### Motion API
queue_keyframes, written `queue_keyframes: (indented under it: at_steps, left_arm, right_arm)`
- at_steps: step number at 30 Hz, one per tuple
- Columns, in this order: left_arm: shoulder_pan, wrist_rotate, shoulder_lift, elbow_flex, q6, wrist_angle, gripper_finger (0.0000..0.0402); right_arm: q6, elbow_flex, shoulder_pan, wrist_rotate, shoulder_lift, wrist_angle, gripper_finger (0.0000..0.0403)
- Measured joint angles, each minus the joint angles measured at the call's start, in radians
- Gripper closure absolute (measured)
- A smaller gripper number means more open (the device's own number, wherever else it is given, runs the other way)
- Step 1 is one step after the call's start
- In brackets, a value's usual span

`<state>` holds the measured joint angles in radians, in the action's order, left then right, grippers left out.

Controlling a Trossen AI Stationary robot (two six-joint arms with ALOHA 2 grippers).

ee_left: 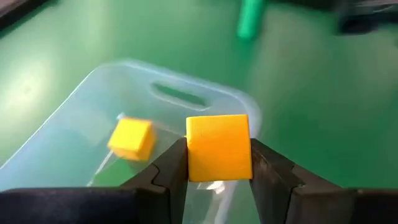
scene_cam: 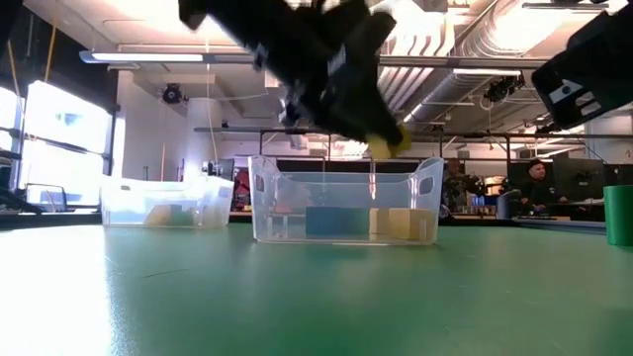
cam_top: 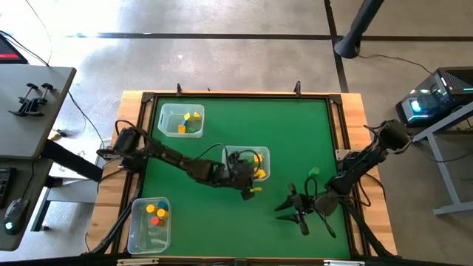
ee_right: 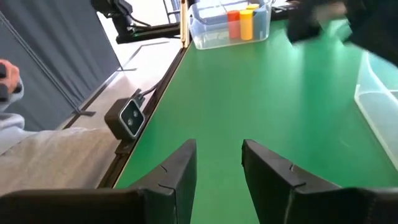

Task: Sort blocks by size
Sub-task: Put the yellow cube block into the middle right transparent bin, then put the green cylindrical block into the bottom left transparent bin

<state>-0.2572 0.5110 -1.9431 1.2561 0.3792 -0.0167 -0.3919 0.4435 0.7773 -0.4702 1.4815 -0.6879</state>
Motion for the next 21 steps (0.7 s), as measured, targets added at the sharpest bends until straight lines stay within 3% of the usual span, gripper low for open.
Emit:
queue_keyframes:
  at_steps: [8, 13, 21]
  left_arm:
    - [0.071, -0.106, -0.006, -0.108, 0.106, 0.057, 0.0274]
    - [0.07, -0.112, -0.006, -0.128, 0.125, 0.08, 0.0243]
    - [0.07, -0.106, 0.005, -0.13, 0.107, 0.073, 0.0187]
  right_arm:
    - [0.017, 0.0, -0.005, 0.0, 0.0, -0.008, 0.0277]
    - [0.059, 0.0, -0.001, -0.001, -0.004, -0.052, 0.0277]
    - [0.056, 0.0, 0.082, -0.235, -0.117, 0.042, 0.0277]
